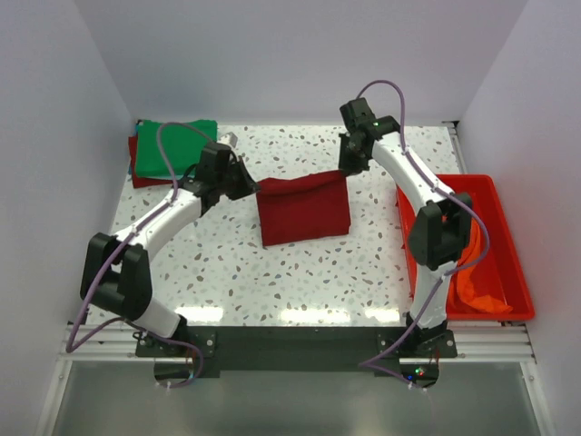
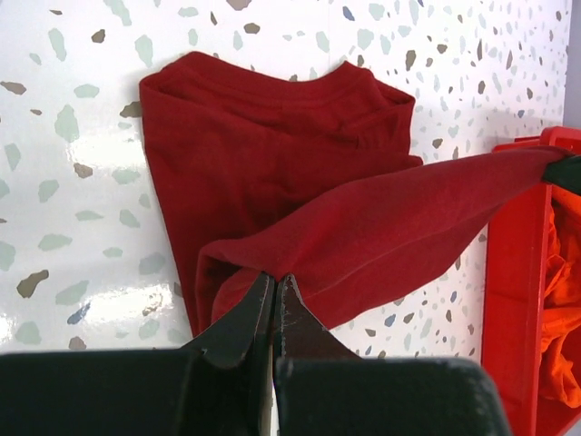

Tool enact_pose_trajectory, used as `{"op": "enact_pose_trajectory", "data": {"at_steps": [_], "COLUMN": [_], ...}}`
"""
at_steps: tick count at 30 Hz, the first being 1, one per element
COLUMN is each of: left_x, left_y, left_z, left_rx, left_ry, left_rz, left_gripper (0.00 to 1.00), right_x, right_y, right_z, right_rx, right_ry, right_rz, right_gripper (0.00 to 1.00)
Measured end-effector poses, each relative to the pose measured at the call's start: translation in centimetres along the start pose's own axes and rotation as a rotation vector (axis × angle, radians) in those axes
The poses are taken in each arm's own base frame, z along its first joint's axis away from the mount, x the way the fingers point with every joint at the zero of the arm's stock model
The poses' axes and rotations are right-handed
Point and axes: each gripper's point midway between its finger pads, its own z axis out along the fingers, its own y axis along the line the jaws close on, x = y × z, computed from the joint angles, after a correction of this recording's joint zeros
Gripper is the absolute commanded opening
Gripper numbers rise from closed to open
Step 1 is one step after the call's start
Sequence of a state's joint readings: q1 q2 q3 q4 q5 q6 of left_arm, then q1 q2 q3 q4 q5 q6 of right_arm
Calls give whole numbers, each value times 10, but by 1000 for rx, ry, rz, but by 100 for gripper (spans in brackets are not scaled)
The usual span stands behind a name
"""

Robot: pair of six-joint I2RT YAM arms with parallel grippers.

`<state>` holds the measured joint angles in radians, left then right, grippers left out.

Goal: Fold and stack the t-shirts
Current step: Fold the tshirt

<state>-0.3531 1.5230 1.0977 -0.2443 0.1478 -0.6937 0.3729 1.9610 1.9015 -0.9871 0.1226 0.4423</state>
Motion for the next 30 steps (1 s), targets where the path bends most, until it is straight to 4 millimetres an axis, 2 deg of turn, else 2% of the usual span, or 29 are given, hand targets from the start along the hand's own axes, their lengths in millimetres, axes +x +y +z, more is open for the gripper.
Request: {"op": "enact_pose_trajectory", "data": {"at_steps": [9,16,23,24,25,26,27,29,30], "left_x": [-5,-12,-14,-14,-15,-17,-21,-32,-36], "left_y": [16,28,44,46,48,48,49,48,48], "left_z": [30,51,73,75,78,80,84,91,91], "left_rx": [-16,-21,-36,-40,-41,-43,-44,-47,-49], "left_ry": [37,50,73,76,78,79,76,64,58], "left_rz": [-25,-47,-71,-75,-69,-72,-64,-58,-55], "left_gripper": [0,0,0,23,40,54,71,81,82], "right_x": [-21,-18,-14,-15,-16,-17,-19,-24,-27], "right_y": [1,-2,-3,-1,0,1,3,5,5], "right_z": [32,64,82,83,84,85,86,89,89], "right_rx": [9,31,37,33,27,24,20,12,10], "right_ry": [5,52,79,79,79,79,78,70,66], "right_rz": [4,1,2,2,3,3,5,3,-2], "right_gripper": [0,0,0,0,4,15,35,55,59]}}
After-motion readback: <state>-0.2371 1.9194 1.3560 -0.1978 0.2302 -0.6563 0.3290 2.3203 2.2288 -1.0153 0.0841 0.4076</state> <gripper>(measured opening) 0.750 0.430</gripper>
